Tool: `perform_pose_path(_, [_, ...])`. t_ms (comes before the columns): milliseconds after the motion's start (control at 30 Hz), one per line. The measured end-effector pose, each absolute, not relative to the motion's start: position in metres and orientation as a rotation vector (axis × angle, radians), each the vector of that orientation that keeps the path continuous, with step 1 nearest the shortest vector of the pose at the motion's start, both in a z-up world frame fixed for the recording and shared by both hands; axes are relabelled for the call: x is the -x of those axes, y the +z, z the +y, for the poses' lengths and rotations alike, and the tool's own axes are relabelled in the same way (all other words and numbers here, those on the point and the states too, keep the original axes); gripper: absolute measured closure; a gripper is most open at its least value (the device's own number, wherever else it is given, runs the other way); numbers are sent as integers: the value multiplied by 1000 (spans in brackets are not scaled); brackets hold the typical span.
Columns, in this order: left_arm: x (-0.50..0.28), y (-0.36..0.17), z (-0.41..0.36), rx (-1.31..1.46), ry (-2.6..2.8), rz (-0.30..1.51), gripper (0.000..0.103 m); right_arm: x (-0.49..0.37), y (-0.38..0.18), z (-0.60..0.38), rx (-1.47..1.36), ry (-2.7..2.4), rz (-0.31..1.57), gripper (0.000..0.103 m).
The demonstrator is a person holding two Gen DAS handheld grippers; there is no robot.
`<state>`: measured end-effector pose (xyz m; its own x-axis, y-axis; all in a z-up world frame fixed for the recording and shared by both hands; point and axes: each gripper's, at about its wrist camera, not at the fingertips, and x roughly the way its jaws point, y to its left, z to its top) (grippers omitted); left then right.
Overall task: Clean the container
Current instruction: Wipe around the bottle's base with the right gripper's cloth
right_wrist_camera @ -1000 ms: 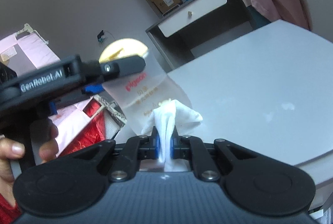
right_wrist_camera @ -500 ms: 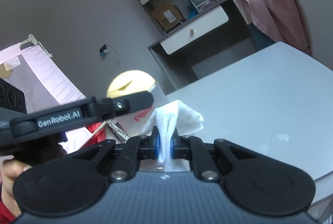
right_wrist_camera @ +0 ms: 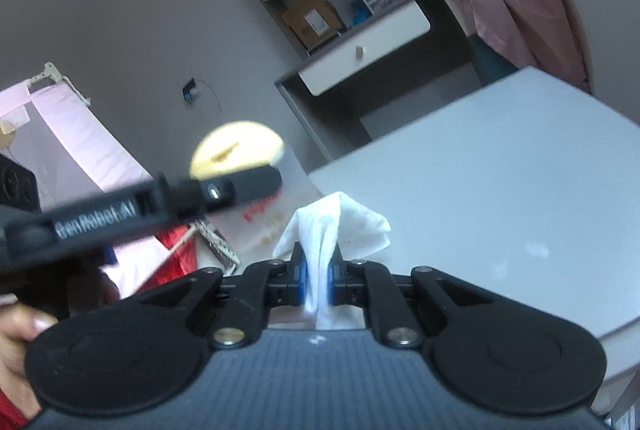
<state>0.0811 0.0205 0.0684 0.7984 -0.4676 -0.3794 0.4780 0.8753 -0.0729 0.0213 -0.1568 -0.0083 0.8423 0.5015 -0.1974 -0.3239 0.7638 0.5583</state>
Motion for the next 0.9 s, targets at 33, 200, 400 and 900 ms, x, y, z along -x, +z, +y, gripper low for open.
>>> perform_pose_path(33, [-81, 68, 21, -26, -507, 401, 53, -20, -6, -157, -533, 455, 337, 93])
perform_pose_path(200, [-83, 66, 21, -21, -509, 402, 53, -19, -2, -156, -525, 455, 310, 93])
perform_pose_path(400, [-85, 67, 20, -24, -510, 404, 53, -24, -13, -158, -529, 454, 353, 93])
perform_pose_path(900, [-84, 63, 18, -26, -509, 406, 53, -29, -22, -159, -527, 446, 407, 93])
